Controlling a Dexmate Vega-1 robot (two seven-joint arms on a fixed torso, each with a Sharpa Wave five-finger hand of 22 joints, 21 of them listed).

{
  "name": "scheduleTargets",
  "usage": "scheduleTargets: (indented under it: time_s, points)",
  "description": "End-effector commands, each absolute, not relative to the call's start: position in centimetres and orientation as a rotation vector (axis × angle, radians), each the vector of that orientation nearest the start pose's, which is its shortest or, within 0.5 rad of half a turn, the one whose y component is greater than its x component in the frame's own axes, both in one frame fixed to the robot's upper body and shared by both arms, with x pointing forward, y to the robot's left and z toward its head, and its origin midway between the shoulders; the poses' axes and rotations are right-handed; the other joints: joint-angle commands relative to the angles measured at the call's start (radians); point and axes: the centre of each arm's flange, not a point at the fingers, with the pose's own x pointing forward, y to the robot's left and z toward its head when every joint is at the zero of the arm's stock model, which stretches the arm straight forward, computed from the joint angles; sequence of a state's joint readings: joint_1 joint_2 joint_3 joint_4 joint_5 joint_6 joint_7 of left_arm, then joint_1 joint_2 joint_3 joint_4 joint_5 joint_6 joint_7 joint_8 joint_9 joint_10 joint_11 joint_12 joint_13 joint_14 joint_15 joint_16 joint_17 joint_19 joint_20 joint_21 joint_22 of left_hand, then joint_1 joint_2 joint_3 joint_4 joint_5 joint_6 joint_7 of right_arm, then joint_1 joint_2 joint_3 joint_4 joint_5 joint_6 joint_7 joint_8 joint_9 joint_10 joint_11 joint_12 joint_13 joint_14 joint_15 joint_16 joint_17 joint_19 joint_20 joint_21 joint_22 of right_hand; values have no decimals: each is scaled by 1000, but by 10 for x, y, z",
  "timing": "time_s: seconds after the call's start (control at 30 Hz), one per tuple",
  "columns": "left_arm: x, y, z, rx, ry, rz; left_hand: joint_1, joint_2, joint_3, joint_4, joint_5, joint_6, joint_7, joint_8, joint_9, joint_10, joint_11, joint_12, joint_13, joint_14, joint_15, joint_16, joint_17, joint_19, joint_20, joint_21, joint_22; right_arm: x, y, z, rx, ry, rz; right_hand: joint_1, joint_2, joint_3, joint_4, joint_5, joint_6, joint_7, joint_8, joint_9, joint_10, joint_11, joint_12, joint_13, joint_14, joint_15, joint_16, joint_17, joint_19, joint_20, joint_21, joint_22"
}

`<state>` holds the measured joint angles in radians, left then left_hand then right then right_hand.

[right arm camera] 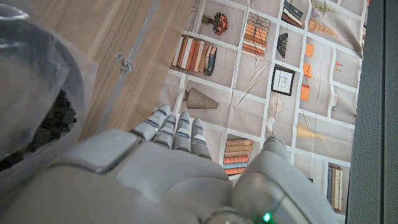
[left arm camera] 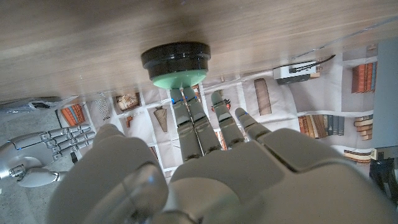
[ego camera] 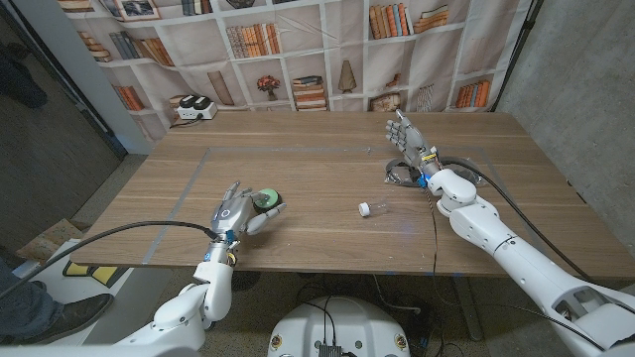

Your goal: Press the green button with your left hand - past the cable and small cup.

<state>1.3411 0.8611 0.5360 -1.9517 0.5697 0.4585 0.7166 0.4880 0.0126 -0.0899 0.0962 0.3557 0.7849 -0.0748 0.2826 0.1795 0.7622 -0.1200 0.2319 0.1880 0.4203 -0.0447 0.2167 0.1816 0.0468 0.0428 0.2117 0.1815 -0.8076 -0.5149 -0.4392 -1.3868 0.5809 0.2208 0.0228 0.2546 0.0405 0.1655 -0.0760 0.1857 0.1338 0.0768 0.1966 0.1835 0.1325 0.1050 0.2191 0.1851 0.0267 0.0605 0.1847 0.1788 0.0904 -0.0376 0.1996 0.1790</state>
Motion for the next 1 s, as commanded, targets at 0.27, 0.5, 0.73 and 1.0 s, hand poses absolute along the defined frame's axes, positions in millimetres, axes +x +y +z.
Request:
scheduleTargets:
  time_s: [0.27, 0.5, 0.73, 1.0]
  points:
    - [489, 268, -143, 1272, -677, 497, 5, 10, -12, 0, 5, 50, 32, -4, 5, 9, 0, 2, 2, 14, -76, 6, 0, 11, 0, 4, 2, 644, -247, -11, -50, -603, 291, 1, 8, 5, -6, 0, 11, -1, -1, 6, 6, -3, -3, 2, -4, 2, 0, 2, -3, -11, 0, 5]
    - [486, 269, -137, 1258, -701, 526, 8, 13, -13, 0, 5, 43, 34, -10, 5, 6, 2, -3, 3, 15, -74, 3, 0, 14, 2, 4, 2, 644, -248, -12, -48, -603, 293, 1, 8, 5, -7, 0, 11, -1, -1, 6, 6, -2, -3, 2, -4, 2, 0, 2, -3, -11, 0, 5]
    - [484, 270, -132, 1250, -723, 541, 11, 16, -13, 0, 5, 36, 35, -16, 5, 0, 5, -7, 3, 14, -73, 0, 0, 14, 3, 3, 2, 642, -250, -13, -52, -609, 288, 1, 8, 4, -8, 0, 11, -1, -1, 6, 6, -2, -3, 2, -3, 2, 0, 2, -3, -12, 0, 5]
    - [482, 274, -127, 1226, -734, 570, 18, 21, -15, 0, 5, 12, 38, -31, 6, -23, 19, -19, 3, 12, -72, -7, 0, 16, 4, 1, 2, 641, -249, -15, -46, -608, 283, 1, 8, 4, -8, 0, 11, -2, -1, 6, 6, -3, -3, 2, -5, 2, 0, 2, -3, -12, 0, 5]
